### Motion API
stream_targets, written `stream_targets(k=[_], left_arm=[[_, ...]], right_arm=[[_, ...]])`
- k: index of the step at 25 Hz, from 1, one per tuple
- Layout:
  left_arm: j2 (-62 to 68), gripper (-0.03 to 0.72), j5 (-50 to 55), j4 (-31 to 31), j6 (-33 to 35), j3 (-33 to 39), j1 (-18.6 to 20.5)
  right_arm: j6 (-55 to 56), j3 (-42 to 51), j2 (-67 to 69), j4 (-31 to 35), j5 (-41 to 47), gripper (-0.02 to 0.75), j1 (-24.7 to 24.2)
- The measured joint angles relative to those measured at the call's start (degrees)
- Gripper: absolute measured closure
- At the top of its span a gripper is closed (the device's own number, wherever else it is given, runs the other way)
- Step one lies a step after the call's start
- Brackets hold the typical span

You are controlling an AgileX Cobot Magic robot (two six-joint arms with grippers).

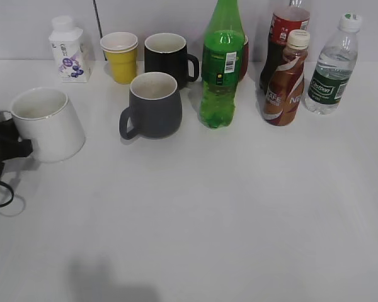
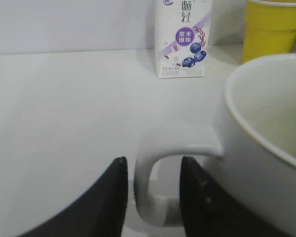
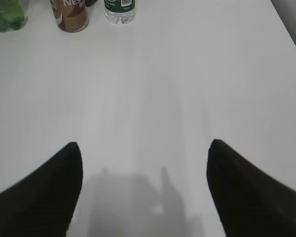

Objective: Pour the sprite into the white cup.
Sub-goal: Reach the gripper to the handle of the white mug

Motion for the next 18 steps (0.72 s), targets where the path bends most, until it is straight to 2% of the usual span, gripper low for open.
stream_targets(k=[10, 18], left_arm=[[1.19, 0.633, 1.4, 3.87, -0.57, -3.73, 1.38], [0.99, 0.634, 1.71, 4.72, -1.09, -3.73, 1.71]], right_arm=[[0.0, 0.0, 0.0, 0.0, 0.0, 0.15, 0.0], [0.0, 0.0, 0.0, 0.0, 0.0, 0.15, 0.0]])
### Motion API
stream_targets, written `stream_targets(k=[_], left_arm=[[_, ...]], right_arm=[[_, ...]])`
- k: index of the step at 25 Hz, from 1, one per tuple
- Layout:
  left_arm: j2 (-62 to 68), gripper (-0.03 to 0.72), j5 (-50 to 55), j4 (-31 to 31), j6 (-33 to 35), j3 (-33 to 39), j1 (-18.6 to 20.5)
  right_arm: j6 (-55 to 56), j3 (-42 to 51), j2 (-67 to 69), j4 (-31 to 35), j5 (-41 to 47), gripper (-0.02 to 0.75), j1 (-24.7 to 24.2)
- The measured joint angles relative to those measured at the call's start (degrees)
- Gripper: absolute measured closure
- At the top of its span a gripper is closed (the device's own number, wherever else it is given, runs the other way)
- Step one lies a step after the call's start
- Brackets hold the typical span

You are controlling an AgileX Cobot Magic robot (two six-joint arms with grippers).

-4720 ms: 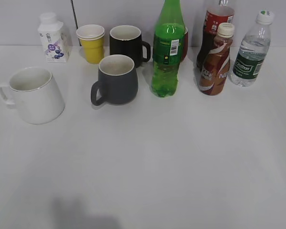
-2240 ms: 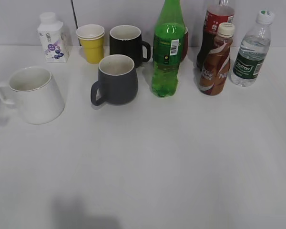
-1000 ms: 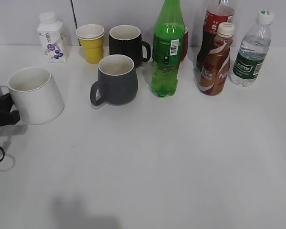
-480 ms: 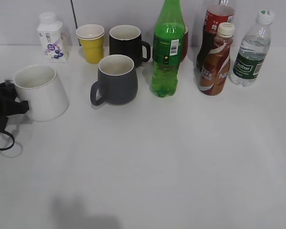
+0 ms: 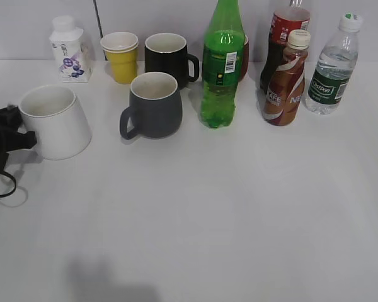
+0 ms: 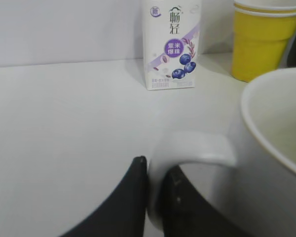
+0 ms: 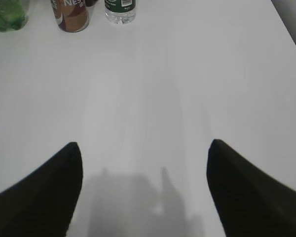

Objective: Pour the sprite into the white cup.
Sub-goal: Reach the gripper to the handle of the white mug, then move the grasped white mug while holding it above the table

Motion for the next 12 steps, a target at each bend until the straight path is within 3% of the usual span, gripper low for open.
stream_targets(k=[7, 12], left_arm=[[-5.63, 0.638, 5.07, 0.25, 1.56, 0.11, 0.12], [-11.75, 0.638, 6.48, 1.05, 1.71, 0.11, 0.12]], right_arm=[[-0.91, -0.7, 0.31, 4.88, -1.43, 0.15, 0.0], [-6.31, -1.27, 8.3, 11.19, -25.07, 0.15, 0.0]])
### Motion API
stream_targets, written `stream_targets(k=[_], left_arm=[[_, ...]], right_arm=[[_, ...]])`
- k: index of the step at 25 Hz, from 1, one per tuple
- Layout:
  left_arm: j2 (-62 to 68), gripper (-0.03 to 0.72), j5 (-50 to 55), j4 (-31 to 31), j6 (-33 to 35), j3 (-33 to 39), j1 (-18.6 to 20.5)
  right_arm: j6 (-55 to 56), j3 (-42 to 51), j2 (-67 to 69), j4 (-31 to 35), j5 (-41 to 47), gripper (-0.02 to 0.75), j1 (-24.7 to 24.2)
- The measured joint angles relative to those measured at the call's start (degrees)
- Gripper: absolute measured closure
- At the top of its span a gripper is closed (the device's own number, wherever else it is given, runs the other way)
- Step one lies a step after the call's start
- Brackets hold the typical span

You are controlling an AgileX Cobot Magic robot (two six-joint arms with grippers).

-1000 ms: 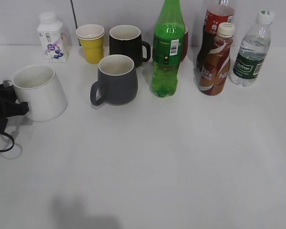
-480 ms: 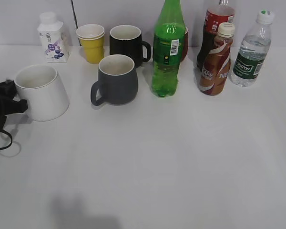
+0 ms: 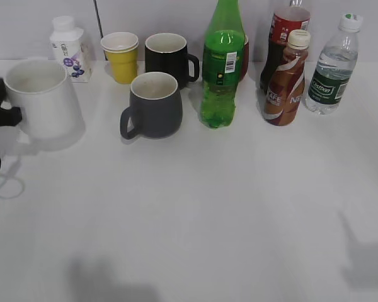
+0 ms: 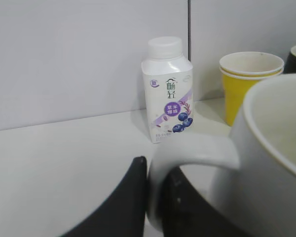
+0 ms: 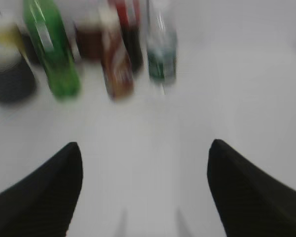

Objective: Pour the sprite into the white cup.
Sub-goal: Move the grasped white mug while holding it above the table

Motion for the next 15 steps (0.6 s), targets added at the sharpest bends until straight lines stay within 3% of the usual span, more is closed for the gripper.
stream_targets(k=[4, 7, 11, 15], left_arm=[[-4.03, 0.638, 4.95, 0.78, 0.05, 0.04, 0.0], [-7.58, 0.638, 8.53, 1.38, 0.05, 0.04, 0.0], [-11.31, 0.638, 10.57, 3.14, 0.05, 0.04, 0.0], [-13.31, 0.638, 13.24, 3.44, 0.05, 0.04, 0.0]], right_arm=[[-9.68, -0.11, 11.07, 5.79, -23.24, 0.157, 0.0], [-12.13, -1.85, 19.03, 6.58, -37.29, 0.188, 0.0], [-6.37, -2.85, 27.93, 1.28, -46.15, 0.22, 1.69], [4.75, -0.26, 35.96, -5.07, -52.38, 0.23, 8.88]])
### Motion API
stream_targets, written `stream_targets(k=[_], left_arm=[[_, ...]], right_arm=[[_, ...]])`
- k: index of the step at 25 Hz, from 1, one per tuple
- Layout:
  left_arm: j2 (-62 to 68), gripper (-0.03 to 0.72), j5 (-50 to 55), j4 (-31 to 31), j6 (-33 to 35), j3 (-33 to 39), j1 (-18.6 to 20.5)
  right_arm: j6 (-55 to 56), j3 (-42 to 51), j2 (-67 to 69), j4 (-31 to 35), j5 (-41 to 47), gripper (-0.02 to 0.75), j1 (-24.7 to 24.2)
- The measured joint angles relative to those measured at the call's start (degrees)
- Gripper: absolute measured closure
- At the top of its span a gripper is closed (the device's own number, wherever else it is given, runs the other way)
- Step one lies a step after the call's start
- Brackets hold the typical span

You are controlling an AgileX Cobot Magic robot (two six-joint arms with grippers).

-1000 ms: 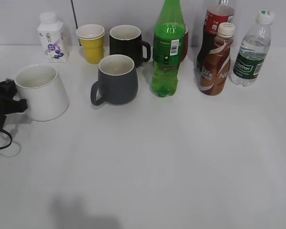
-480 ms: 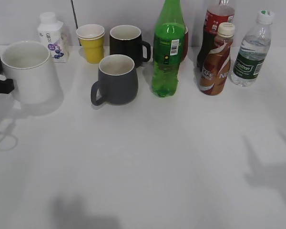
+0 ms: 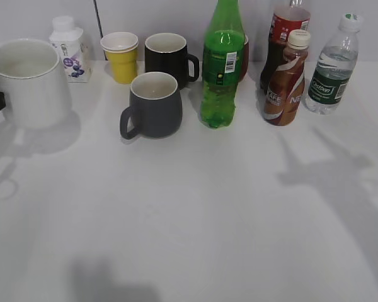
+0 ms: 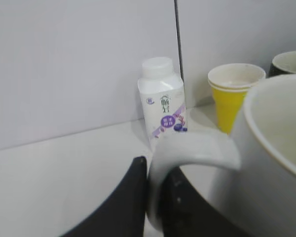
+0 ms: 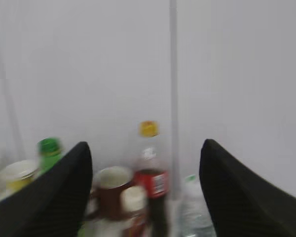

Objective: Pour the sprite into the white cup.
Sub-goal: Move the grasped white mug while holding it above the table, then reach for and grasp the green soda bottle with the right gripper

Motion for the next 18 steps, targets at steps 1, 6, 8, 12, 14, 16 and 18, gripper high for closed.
stream_targets(k=[1, 6, 8, 12, 14, 16, 18], left_arm=[[-0.23, 0.638, 0.7, 0.0, 0.0, 0.0, 0.0], [-0.42, 0.638, 2.71, 0.12, 0.0, 0.02, 0.0], [-0.49, 0.638, 2.71, 0.12, 0.0, 0.02, 0.0], [-1.13, 0.638, 2.73, 0.12, 0.0, 0.02, 0.0], [-1.97, 0.638, 2.78, 0.29, 0.0, 0.02, 0.0], [-3.41, 0.638, 3.22, 1.33, 0.0, 0.02, 0.0], [-4.98, 0.638, 4.47, 3.42, 0.0, 0.02, 0.0]], right_arm=[[1.38, 1.55, 2.57, -0.52, -2.53, 0.233, 2.14], [2.51, 7.37, 21.0, -0.85, -14.76, 0.236, 11.76], [2.24, 7.67, 29.1, -3.95, -22.56, 0.227, 12.51], [4.84, 5.75, 43.51, -6.29, -38.21, 0.116, 12.68], [7.36, 3.01, 48.57, -6.46, -39.46, 0.08, 12.68], [8.44, -0.3, 52.8, -6.48, -39.26, 0.07, 12.68], [8.89, -3.68, 55.62, -6.48, -37.86, 0.067, 12.68]])
